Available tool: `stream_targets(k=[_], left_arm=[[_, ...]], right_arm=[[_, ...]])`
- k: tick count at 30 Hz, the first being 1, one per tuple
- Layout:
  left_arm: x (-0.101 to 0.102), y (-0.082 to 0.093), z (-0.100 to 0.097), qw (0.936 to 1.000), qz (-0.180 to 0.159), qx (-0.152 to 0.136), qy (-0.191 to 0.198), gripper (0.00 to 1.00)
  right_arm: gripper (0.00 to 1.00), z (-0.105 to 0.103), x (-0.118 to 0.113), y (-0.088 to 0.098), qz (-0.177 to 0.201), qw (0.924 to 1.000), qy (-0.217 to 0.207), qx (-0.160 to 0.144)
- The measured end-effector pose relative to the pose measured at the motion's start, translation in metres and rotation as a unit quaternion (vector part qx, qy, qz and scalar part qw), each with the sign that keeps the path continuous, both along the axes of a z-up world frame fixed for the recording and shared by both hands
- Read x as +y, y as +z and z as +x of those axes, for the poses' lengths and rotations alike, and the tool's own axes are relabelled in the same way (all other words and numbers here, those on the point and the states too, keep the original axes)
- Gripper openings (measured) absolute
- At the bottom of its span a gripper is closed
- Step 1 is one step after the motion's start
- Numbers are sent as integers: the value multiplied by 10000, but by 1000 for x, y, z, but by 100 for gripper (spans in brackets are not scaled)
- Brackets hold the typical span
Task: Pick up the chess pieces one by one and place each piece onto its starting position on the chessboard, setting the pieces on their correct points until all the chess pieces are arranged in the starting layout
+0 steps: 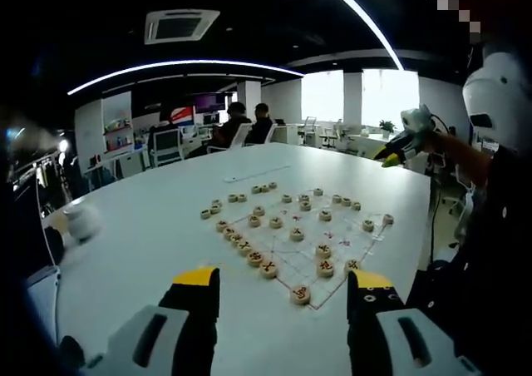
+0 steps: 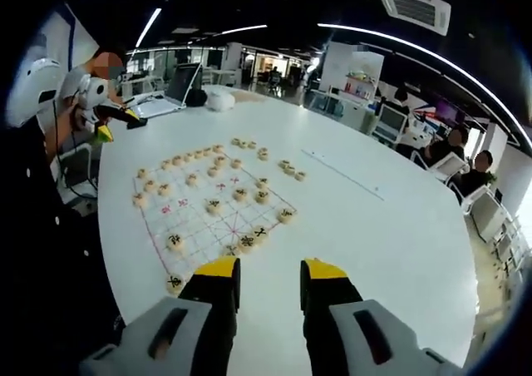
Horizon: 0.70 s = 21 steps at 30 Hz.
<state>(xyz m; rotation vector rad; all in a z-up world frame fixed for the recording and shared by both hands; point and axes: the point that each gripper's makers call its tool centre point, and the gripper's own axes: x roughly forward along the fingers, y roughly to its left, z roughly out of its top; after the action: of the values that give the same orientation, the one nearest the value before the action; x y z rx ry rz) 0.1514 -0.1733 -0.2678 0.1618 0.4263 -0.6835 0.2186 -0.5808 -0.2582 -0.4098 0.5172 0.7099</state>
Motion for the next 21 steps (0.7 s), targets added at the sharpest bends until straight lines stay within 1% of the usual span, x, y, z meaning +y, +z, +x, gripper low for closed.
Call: stream_targets(k=[6,10,13,16,21], left_arm=[[0,3,3,10000,3,-23,33,64],[1,5,4,10000,12,-46,41,64],[2,10,7,9999,6,-108,58,64],[5,16,13,9998,-1,-179,95,64],[13,29,31,9995,34,-276,123,64]], right_arm=[[31,4,4,2,66,10000,48,1],[31,10,8,3,74,9999,91,11],[31,18,13,6,92,9999,144,27],[31,26,16,8,59,9997,214,42],[31,40,24,14,36,9993,368,103]])
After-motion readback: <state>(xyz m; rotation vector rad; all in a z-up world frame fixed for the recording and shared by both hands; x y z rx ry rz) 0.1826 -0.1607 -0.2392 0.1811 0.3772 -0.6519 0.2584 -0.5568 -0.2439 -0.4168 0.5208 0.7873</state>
